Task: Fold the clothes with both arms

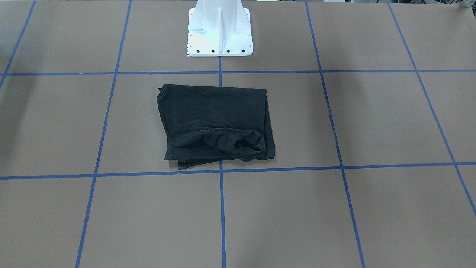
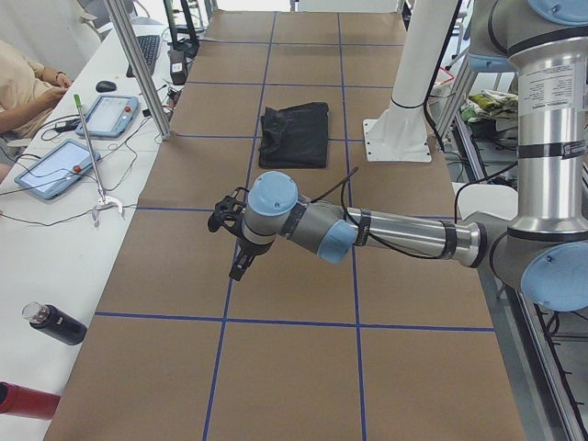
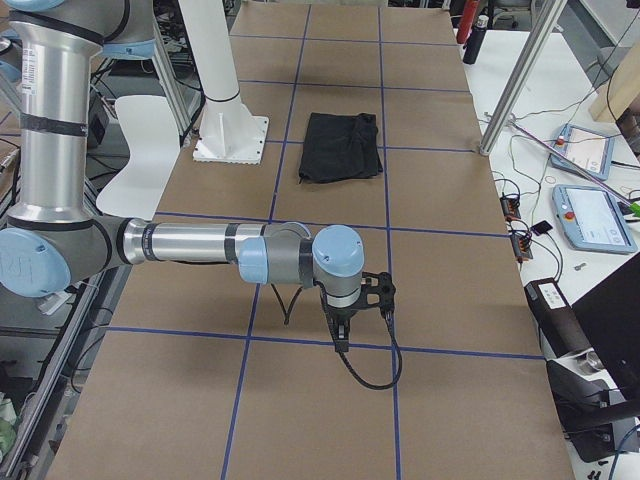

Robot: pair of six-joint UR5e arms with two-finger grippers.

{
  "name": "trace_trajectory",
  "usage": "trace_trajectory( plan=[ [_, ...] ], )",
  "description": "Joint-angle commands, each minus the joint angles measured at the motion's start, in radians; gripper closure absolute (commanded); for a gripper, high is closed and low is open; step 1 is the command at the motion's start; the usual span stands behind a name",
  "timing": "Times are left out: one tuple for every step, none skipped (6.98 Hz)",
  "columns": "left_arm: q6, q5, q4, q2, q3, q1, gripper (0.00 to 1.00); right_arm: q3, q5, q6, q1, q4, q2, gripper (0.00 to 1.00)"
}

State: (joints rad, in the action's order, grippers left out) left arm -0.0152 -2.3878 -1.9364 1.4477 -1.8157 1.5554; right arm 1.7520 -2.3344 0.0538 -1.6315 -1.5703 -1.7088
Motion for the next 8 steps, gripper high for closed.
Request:
trace_trajectory(
  plan=[
    [0.000,0.079,-0.047,-0.058,-0.027,0.003,0.00,-0.006,0.004,-0.009,-0.001,-0.002,-0.008,0.00],
    [0.003,0.081,-0.058,-0.064,-0.025,0.002,0.00,-0.017,0.003,0.001,-0.001,0.009,-0.015,0.00],
    [0.007,0.079,-0.058,-0.064,-0.025,-0.001,0.00,-0.008,-0.008,-0.006,0.001,0.009,-0.017,0.00],
    [0.011,0.076,-0.058,-0.064,-0.028,-0.001,0.00,-0.006,-0.022,-0.011,0.001,-0.002,-0.009,0.00],
    [0.011,0.072,-0.058,-0.056,-0.030,0.000,0.00,-0.006,-0.025,-0.012,0.002,-0.002,-0.006,0.00],
    [0.006,0.070,-0.058,-0.055,-0.034,0.000,0.00,-0.003,-0.023,0.001,0.001,0.004,-0.014,0.00],
    [0.006,0.070,-0.058,-0.050,-0.042,0.000,0.00,-0.005,-0.023,0.001,0.002,0.006,-0.015,0.00],
    [0.007,0.070,-0.056,-0.049,-0.045,0.000,0.00,-0.003,-0.023,0.001,-0.001,0.001,-0.018,0.00]
  ],
)
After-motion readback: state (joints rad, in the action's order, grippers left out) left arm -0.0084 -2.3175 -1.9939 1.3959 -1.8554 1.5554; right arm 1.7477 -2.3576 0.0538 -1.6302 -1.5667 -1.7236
